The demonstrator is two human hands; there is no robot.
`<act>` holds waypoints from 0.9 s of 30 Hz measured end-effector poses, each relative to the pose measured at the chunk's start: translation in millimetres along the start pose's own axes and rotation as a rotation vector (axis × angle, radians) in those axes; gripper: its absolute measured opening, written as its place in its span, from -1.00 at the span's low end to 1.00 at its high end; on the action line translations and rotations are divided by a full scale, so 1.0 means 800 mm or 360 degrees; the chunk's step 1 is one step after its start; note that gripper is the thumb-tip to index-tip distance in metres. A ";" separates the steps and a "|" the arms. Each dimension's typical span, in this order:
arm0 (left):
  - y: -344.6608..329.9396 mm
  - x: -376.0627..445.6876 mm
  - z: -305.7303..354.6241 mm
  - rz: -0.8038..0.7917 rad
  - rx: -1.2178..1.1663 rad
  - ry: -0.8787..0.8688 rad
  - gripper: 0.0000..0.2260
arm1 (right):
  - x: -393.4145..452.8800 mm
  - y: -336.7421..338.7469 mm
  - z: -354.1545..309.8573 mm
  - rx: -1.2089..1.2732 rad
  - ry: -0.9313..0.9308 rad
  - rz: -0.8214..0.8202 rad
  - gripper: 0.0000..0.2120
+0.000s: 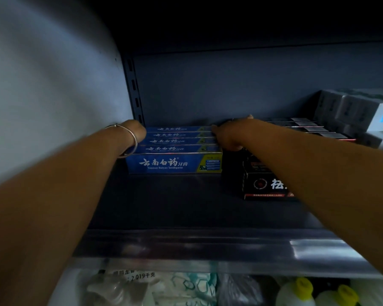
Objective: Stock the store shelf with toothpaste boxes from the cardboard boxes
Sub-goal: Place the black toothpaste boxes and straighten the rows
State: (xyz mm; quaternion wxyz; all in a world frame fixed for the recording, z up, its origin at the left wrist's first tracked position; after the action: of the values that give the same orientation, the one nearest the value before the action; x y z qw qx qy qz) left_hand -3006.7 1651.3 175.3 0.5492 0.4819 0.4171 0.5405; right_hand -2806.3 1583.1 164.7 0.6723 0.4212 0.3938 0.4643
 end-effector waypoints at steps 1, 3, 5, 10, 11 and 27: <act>-0.002 0.004 0.000 -0.0032 0.0102 -0.0011 -0.66 | 0.003 0.000 0.000 0.0007 0.0026 0.0015 -0.33; -0.005 0.002 0.005 -0.0075 0.0323 -0.0137 -0.65 | 0.013 -0.002 -0.001 0.0025 0.0091 0.0032 -0.39; -0.007 0.003 0.007 -0.0068 0.0348 -0.0197 -0.65 | 0.020 -0.004 -0.001 0.0071 0.0131 0.0042 -0.44; -0.004 0.002 0.008 0.0012 0.0193 -0.0149 -0.67 | 0.022 -0.004 -0.001 0.0167 0.0153 0.0121 -0.48; -0.005 -0.001 0.008 -0.0002 0.0162 -0.0130 -0.67 | 0.023 -0.003 -0.002 0.0183 0.0161 0.0139 -0.49; -0.008 -0.009 0.009 0.0009 0.0329 -0.0142 -0.68 | 0.020 -0.003 -0.005 0.0273 0.0212 0.0140 -0.63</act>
State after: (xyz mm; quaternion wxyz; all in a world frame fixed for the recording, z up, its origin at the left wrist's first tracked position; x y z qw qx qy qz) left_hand -2999.2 1644.2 169.9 0.5130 0.5606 0.4445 0.4742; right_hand -2805.0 1598.5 158.9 0.5851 0.4623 0.4569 0.4850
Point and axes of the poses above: each hand's wrist, its own x-axis towards the middle knuckle, its own y-axis out of the back of the hand, z = x × y, the point moved 3 cm from there along x, towards the middle knuckle, and after that the axes turned 8 degrees about x, right-handed, at the moved point
